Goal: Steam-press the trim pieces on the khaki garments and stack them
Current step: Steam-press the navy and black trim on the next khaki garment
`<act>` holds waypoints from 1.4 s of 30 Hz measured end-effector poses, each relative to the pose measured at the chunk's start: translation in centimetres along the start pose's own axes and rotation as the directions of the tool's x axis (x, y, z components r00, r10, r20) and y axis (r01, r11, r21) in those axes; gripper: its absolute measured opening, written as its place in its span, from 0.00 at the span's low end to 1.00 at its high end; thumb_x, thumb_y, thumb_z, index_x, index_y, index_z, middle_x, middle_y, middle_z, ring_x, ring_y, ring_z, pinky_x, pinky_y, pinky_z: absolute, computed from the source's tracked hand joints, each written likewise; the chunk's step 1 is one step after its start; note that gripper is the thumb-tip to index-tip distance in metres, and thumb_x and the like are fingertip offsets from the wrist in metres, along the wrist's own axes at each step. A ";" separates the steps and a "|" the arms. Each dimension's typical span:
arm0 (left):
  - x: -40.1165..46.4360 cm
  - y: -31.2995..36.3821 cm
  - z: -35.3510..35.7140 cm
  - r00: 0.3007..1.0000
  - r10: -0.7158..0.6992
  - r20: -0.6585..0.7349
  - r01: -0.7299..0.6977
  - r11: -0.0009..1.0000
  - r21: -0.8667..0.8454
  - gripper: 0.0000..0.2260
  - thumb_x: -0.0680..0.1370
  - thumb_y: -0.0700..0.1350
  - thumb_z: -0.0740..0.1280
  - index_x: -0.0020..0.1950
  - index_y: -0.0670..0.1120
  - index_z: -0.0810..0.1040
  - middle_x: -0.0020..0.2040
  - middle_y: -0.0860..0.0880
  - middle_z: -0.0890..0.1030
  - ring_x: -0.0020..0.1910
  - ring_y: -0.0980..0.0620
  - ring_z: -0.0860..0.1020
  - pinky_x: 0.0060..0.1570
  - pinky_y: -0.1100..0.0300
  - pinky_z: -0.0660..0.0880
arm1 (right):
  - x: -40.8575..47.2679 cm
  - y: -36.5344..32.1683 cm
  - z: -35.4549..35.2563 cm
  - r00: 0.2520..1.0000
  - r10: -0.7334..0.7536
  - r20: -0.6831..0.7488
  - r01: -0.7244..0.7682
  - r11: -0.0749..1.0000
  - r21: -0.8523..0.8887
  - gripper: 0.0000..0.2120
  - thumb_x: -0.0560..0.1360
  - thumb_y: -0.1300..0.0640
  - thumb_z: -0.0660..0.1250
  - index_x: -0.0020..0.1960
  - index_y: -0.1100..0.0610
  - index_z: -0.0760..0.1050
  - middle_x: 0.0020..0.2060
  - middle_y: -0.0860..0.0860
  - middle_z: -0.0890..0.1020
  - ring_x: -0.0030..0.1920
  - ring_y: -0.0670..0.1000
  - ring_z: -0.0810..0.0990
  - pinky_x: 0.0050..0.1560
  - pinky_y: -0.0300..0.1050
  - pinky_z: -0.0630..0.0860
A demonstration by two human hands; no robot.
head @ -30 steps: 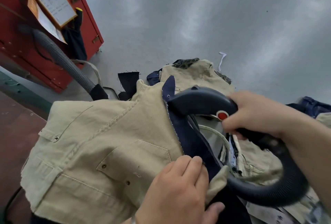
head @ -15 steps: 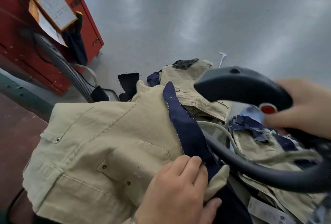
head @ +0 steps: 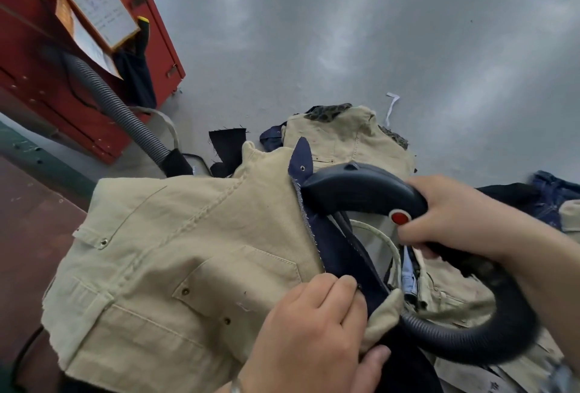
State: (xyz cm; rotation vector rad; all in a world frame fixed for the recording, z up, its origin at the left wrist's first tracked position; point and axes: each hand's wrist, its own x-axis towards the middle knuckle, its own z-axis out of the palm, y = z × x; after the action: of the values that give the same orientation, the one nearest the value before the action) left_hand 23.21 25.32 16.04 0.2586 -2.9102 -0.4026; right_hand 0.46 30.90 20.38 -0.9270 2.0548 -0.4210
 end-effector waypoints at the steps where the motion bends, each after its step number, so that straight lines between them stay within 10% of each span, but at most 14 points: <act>1: 0.0 0.0 0.0 1.000 -0.003 0.000 0.003 1.000 -0.003 0.22 0.67 0.61 0.65 0.46 0.45 0.85 0.47 0.50 0.83 0.42 0.52 0.80 0.41 0.61 0.77 | 0.9 -0.4 -0.2 1.000 -0.003 -0.004 0.003 1.000 -0.002 0.08 0.66 0.66 0.68 0.43 0.59 0.73 0.22 0.57 0.78 0.21 0.54 0.75 0.22 0.41 0.71; 10: 0.1 0.1 -0.4 1.000 -0.017 0.021 0.018 0.999 -0.031 0.20 0.68 0.60 0.64 0.46 0.47 0.85 0.47 0.52 0.82 0.43 0.53 0.80 0.41 0.62 0.77 | 4.3 -3.9 -3.4 0.973 -0.072 -0.221 0.065 0.997 -0.040 0.10 0.66 0.71 0.69 0.40 0.59 0.73 0.21 0.53 0.78 0.20 0.50 0.76 0.20 0.41 0.73; 18: 0.0 0.1 -0.1 1.000 -0.007 -0.020 0.006 0.998 -0.056 0.19 0.68 0.60 0.66 0.46 0.47 0.84 0.46 0.52 0.82 0.43 0.52 0.80 0.40 0.62 0.77 | -5.8 0.9 -4.9 0.935 -0.118 -0.336 0.064 0.984 -0.167 0.14 0.62 0.52 0.76 0.45 0.48 0.76 0.33 0.53 0.85 0.25 0.43 0.80 0.32 0.45 0.77; 24: 0.0 0.0 0.1 1.000 0.001 -0.024 -0.003 0.998 -0.055 0.19 0.67 0.59 0.65 0.45 0.46 0.85 0.45 0.51 0.82 0.42 0.51 0.80 0.39 0.61 0.77 | -7.3 0.8 -0.7 0.992 -0.020 -0.121 -0.016 0.959 -0.283 0.20 0.53 0.41 0.63 0.45 0.38 0.75 0.32 0.39 0.81 0.24 0.44 0.79 0.25 0.47 0.77; 34: 0.0 -0.2 -0.2 1.000 -0.007 -0.001 0.007 0.999 -0.047 0.17 0.68 0.59 0.65 0.42 0.47 0.84 0.42 0.52 0.81 0.40 0.52 0.79 0.38 0.61 0.76 | -0.5 -0.3 0.0 0.999 -0.017 0.031 0.018 0.999 -0.039 0.06 0.68 0.64 0.70 0.43 0.59 0.74 0.23 0.53 0.78 0.22 0.52 0.77 0.23 0.41 0.72; 42: 0.0 -0.1 -0.8 1.000 -0.015 0.019 0.016 0.998 -0.057 0.18 0.69 0.58 0.64 0.44 0.46 0.85 0.42 0.52 0.82 0.41 0.52 0.80 0.38 0.61 0.76 | 5.8 -3.6 -1.0 0.991 -0.037 -0.128 0.031 0.998 -0.051 0.07 0.65 0.69 0.67 0.41 0.61 0.73 0.21 0.54 0.77 0.21 0.54 0.75 0.24 0.43 0.74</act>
State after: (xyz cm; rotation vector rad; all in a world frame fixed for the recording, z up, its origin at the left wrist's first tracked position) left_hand 23.36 25.04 16.77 0.2703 -2.9107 -0.4928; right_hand -0.91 24.13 19.83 -0.9876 2.1770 -0.4615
